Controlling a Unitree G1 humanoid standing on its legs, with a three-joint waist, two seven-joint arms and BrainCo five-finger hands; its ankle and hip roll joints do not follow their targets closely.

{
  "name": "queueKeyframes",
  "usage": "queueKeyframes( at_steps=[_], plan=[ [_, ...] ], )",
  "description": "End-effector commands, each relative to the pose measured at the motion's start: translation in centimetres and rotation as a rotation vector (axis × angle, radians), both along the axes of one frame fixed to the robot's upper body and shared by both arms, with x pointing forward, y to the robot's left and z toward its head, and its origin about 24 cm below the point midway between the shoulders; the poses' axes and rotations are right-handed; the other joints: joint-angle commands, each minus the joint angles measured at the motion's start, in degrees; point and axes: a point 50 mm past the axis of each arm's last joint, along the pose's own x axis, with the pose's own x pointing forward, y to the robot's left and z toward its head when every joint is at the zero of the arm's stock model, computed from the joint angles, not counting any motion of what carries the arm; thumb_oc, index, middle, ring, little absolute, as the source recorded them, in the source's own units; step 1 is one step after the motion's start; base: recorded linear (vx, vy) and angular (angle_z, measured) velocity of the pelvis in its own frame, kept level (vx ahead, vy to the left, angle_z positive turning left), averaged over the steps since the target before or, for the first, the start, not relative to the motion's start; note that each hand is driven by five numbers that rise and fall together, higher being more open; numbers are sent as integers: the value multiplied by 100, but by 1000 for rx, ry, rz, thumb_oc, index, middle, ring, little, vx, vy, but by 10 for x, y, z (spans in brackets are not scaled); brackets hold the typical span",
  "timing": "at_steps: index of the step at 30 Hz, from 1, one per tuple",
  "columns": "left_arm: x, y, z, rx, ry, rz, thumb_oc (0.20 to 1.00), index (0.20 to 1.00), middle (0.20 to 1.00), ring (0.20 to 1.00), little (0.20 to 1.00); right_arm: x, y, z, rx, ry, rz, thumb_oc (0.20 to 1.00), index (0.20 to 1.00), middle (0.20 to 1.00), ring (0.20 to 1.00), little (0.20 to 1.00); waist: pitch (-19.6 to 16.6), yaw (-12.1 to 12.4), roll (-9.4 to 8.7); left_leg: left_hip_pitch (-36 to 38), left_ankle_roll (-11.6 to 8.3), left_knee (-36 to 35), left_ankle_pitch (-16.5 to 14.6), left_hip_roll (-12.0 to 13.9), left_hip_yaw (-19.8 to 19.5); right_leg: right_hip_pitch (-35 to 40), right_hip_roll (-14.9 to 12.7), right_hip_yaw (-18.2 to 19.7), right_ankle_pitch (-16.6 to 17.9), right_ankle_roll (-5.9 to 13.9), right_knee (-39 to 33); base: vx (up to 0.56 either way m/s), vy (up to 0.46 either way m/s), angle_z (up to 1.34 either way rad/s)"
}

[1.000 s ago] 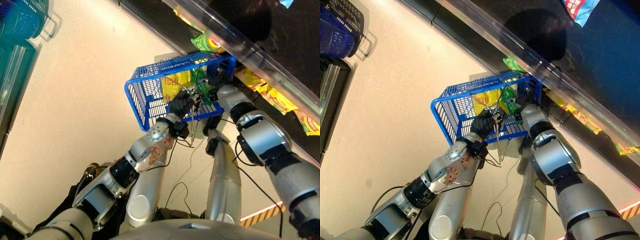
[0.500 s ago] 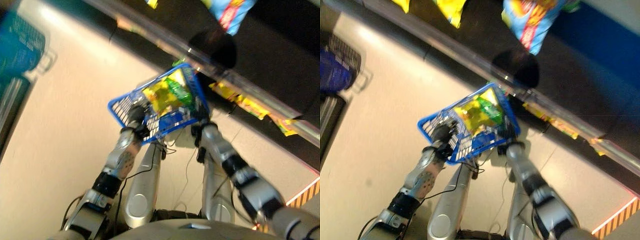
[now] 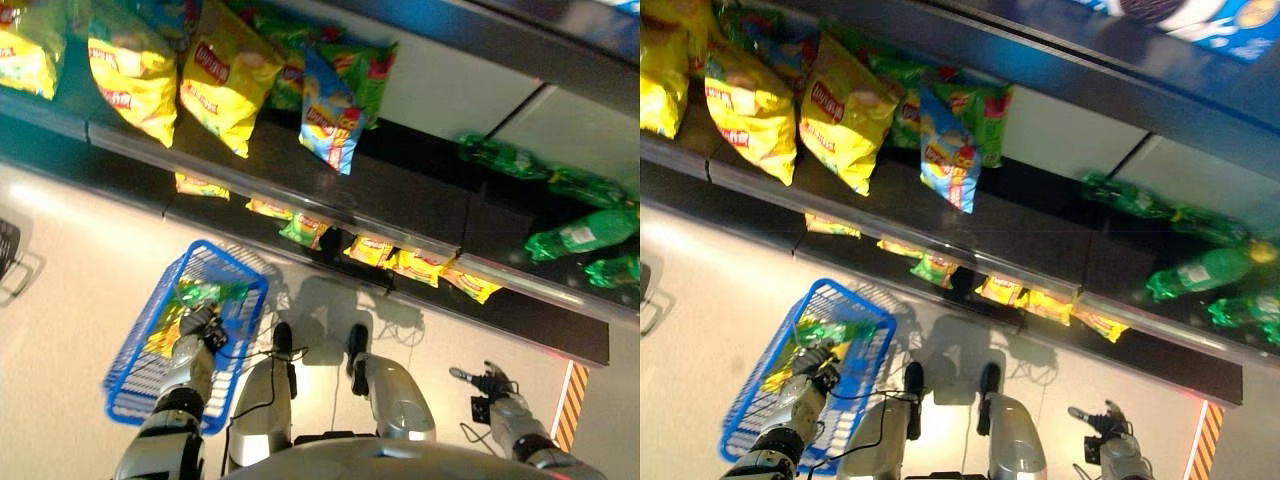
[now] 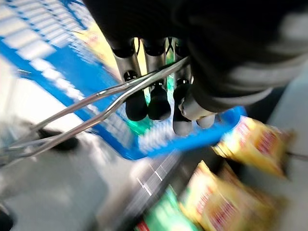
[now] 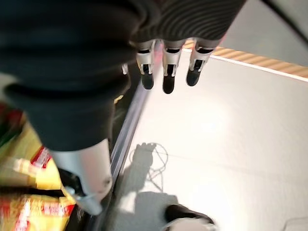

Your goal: Pick up the snacks into the basket

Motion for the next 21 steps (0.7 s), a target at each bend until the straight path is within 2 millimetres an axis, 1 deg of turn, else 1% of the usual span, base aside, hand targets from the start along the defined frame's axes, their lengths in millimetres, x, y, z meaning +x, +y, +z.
queueKeyframes(
  at_steps=[1,2,3,4,5,6,7,9,11,12,13,14,15,16,17,18,19,20,21],
  plan=[
    [-74,-11,-23,-17,290,-75,200,200,200,200,200,-14,-19,3,-78,83,25,1000,1000,1000,1000,1000,-516,238,-29,-439,135,-377,175,-571,-508,698,-1,8,406,45,-1335,-31,-87,-94],
    [-77,-11,-23,-25,293,-62,200,200,200,200,200,-13,-21,4,-83,88,29,1000,1000,1000,1000,1000,-597,261,-25,-425,117,-407,186,-558,-486,756,17,71,391,35,-1461,-96,-199,-61],
    [-76,-15,-24,-32,292,-70,200,200,200,200,200,-15,-21,4,-86,100,23,1000,1000,1000,1000,1000,-681,203,8,-449,58,-388,281,-520,-499,813,166,284,353,-50,-1635,-76,-153,-14],
    [-76,-15,-24,-32,292,-70,200,200,200,200,200,-15,-21,4,-86,100,23,1000,1000,1000,1000,1000,-681,205,10,-446,55,-390,282,-517,-498,820,170,286,359,-53,-1646,-156,-230,-2],
    [-66,-19,-24,-34,267,-108,200,200,200,200,200,-12,-21,4,-89,90,25,1000,1000,1000,1000,1000,-688,134,34,-496,16,-291,321,-509,-544,897,279,473,370,-132,-1883,-144,-170,-4],
    [-59,-22,-24,-36,242,-120,200,200,200,200,200,-9,-20,5,-89,78,25,1000,1000,1000,1000,1000,-670,111,64,-538,-1,-224,334,-509,-577,902,331,529,389,-175,-1944,-145,-169,5],
    [-59,-22,-24,-36,242,-120,200,200,200,200,200,-9,-20,5,-89,78,24,1000,1000,1000,1000,1000,-669,109,67,-543,-2,-216,331,-506,-580,904,334,526,393,-176,-1948,-100,-109,25],
    [-45,-29,-22,-38,198,-148,200,200,200,200,200,-6,-18,5,-90,63,9,1000,1000,1000,1000,1000,-616,39,128,-671,-73,4,387,-496,-607,995,432,591,416,-268,-2213,-143,-143,37],
    [-35,-36,-22,-44,173,-167,200,200,200,200,200,-2,-19,6,-99,45,6,1000,1000,1000,1000,1000,-523,10,159,-771,-169,295,377,-566,-809,1003,431,552,485,-351,-2301,-243,-121,32],
    [-29,-42,-23,-40,165,-188,200,200,200,200,200,4,-20,8,-112,25,-1,1000,1000,1000,1000,1000,-424,-30,105,-662,-167,731,-18,-797,-1212,905,354,569,588,-406,-2321,-236,-68,28],
    [-29,-43,-23,-40,165,-188,200,200,200,200,200,4,-20,8,-113,25,-1,1000,1000,1000,1000,1000,-433,-33,109,-682,-169,734,-9,-793,-1216,889,359,565,600,-407,-2325,-222,-29,22],
    [-27,-46,-23,-36,168,-198,200,200,200,200,200,7,-19,9,-115,8,-17,1000,1000,1000,1000,1000,-426,-82,63,-629,-153,968,-214,-846,-1281,836,288,557,692,-401,-2345,-144,7,-7],
    [-27,-47,-24,-30,178,-217,200,200,200,200,200,8,-18,9,-111,0,-25,1000,1000,1000,1000,1000,-432,-164,-3,-541,-116,1228,-427,-725,-1158,756,191,544,811,-373,-2382,-208,41,-32],
    [-28,-48,-24,-14,189,-247,200,200,200,200,200,6,-16,8,-112,7,-34,1000,1000,1000,1000,1000,-526,-198,-2,-280,-131,1189,-518,-614,-1256,659,167,595,899,-334,-2463,-141,36,-35],
    [-28,-49,-24,-14,189,-247,200,200,200,200,200,6,-16,8,-113,8,-34,1000,1000,1000,1000,1000,-517,-193,3,-262,-133,1186,-526,-608,-1255,675,173,597,899,-335,-2468,-74,59,-19],
    [-32,-47,-25,-9,208,-244,200,200,200,200,200,5,-15,7,-109,18,-33,1000,1000,1000,1000,1000,-606,-227,27,22,-147,847,-574,-445,-1356,643,200,638,915,-325,-2535,-34,96,26],
    [-35,-49,-26,5,238,-281,200,200,200,200,200,0,-18,6,-111,31,-57,1000,1000,1000,1000,1000,-717,-307,114,161,-220,241,-409,-302,-1428,627,211,572,960,-239,-2678,-34,96,30],
    [-35,-49,-26,5,238,-282,200,200,200,200,200,0,-18,6,-111,31,-57,1000,1000,1000,1000,1000,-720,-311,114,173,-220,211,-393,-304,-1432,631,209,567,963,-238,-2685,-24,166,22],
    [-39,-48,-27,13,273,-309,200,200,200,200,200,-3,-20,6,-108,29,-99,1000,1000,1000,1000,1000,-830,-410,206,406,-310,-471,-202,-149,-1273,627,231,478,971,-202,-2701,5,95,-4]
  ],
)
